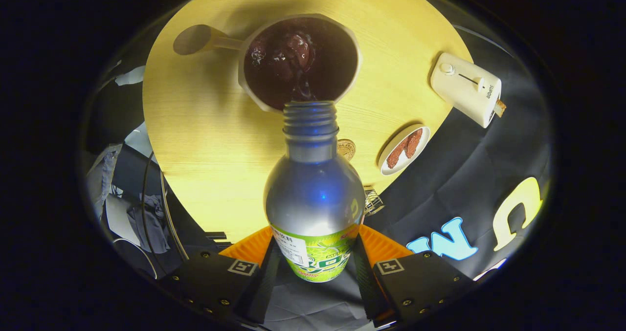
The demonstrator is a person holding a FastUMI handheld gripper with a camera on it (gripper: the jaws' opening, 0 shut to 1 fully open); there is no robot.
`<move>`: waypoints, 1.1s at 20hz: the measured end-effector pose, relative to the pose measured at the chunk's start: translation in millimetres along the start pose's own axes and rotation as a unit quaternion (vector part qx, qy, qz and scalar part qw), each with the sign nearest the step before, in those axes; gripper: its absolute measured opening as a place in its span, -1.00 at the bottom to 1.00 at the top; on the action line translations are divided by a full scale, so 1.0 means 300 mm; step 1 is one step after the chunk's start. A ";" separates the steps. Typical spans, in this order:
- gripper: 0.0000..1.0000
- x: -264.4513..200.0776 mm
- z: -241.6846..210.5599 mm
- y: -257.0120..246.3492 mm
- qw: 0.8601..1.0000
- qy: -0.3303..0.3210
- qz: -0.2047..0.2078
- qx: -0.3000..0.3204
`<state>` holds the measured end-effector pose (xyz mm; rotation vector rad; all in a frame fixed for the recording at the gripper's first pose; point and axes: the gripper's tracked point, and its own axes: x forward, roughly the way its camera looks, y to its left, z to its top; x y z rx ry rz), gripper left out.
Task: Take the bottle from table, then pour the juice into the cup, finally place the bottle on the coaster
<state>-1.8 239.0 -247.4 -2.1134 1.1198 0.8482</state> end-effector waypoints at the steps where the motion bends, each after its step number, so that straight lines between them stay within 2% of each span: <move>1: 0.46 0.001 -0.002 0.000 1.000 0.002 0.001 -0.002; 22: 0.46 -0.064 -0.009 -0.055 0.996 0.055 -0.010 -0.068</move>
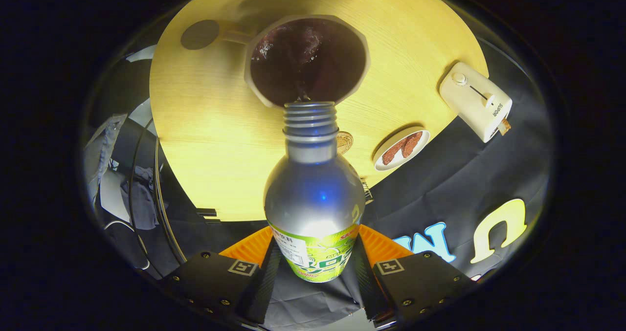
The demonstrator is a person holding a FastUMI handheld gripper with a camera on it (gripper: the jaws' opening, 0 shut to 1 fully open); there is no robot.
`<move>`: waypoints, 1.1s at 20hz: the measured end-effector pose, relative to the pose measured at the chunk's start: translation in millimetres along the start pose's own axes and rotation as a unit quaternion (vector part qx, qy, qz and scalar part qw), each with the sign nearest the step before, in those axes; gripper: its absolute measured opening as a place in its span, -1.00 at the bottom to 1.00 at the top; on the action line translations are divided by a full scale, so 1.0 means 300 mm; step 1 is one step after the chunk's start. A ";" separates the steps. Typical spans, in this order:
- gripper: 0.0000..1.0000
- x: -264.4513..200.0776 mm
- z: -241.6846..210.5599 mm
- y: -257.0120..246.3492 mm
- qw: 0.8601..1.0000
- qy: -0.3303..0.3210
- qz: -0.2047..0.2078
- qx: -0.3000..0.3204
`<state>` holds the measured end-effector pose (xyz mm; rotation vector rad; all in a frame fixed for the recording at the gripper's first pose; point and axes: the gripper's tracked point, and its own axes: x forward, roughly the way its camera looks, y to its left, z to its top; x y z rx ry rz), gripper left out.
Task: Take the bottle from table, then pour the juice into the cup, finally place the bottle on the coaster
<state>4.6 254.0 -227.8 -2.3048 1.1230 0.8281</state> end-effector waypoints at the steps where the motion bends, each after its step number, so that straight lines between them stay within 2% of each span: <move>1: 0.46 -0.002 -0.002 0.004 1.000 0.000 -0.002 -0.002; 14: 0.46 0.007 -0.009 -0.001 1.000 -0.003 -0.006 0.001; 18: 0.46 0.013 0.006 -0.001 0.999 -0.028 -0.011 0.017; 22: 0.46 0.042 0.039 0.023 0.996 -0.070 0.000 0.054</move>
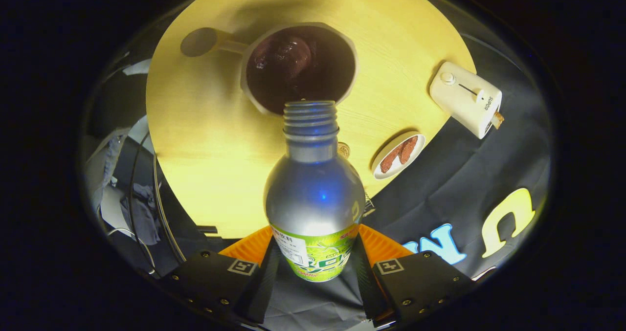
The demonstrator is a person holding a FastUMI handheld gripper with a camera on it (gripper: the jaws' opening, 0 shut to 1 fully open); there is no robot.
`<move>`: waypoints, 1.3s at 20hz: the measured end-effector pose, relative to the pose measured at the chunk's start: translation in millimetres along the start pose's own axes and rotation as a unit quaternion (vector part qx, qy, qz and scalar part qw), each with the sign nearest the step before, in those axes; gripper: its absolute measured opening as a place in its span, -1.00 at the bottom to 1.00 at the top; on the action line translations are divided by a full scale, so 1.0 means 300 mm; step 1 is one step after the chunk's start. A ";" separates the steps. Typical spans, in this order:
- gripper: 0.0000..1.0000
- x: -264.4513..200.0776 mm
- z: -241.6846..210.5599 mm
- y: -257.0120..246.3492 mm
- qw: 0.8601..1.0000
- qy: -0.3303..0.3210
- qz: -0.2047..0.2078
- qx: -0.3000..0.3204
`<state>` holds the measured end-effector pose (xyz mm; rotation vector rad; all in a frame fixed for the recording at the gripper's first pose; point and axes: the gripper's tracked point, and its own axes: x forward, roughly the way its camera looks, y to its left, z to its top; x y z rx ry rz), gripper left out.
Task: Take the bottle from table, then pour the juice into the cup, finally place the bottle on the coaster
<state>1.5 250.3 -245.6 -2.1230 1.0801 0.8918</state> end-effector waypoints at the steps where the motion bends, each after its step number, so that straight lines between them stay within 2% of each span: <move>1: 0.46 0.012 0.005 0.006 1.000 -0.012 0.002 0.008; 8: 0.46 0.045 0.046 0.053 0.991 -0.105 0.009 0.083; 12: 0.47 0.066 0.065 0.097 0.974 -0.158 0.026 0.158; 16: 0.47 0.066 0.080 0.134 0.957 -0.204 0.034 0.206; 21: 0.47 0.061 0.112 0.197 0.924 -0.268 0.057 0.266; 23: 0.47 0.063 0.121 0.216 0.905 -0.294 0.069 0.298; 26: 0.47 0.068 0.120 0.247 0.870 -0.327 0.091 0.357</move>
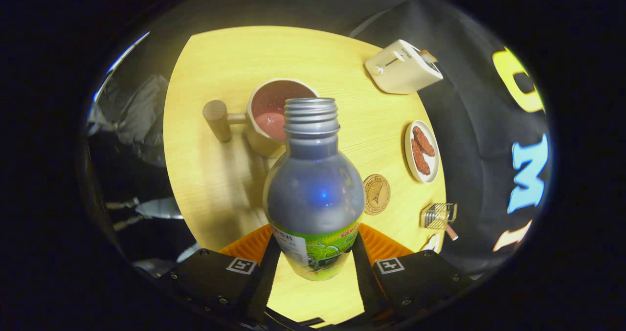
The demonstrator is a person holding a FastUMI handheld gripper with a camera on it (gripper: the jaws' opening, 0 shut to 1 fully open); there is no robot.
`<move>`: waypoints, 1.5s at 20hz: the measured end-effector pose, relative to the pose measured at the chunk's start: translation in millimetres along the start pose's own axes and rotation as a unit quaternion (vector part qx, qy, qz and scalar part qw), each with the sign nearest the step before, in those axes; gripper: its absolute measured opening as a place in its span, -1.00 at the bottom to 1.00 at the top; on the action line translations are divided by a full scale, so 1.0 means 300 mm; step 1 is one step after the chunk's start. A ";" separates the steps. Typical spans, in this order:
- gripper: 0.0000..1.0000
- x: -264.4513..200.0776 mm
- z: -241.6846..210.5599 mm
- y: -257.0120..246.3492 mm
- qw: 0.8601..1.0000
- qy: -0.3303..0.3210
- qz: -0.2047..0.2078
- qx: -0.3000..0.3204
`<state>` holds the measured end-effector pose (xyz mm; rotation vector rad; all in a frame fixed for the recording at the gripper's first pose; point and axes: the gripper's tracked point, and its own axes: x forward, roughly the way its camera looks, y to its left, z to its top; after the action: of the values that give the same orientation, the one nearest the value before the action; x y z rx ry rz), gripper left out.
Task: Take the bottle from table, then pour the juice into the cup, finally place the bottle on the coaster
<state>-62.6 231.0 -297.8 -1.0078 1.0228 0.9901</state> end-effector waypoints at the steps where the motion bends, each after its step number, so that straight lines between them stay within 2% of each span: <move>1: 0.47 -0.002 -0.006 0.007 1.000 -0.011 0.005 0.022; 9: 0.47 0.031 -0.043 0.008 0.989 -0.077 0.024 0.123; 15: 0.47 0.073 -0.077 -0.048 0.973 -0.113 0.026 0.197; 19: 0.47 0.098 -0.087 -0.068 0.958 -0.154 0.025 0.241; 25: 0.47 0.143 -0.058 -0.114 0.940 -0.208 0.013 0.269; 30: 0.47 0.176 -0.013 -0.216 0.924 -0.249 -0.007 0.291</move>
<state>10.1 220.9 -337.9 -0.2456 0.7992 0.7977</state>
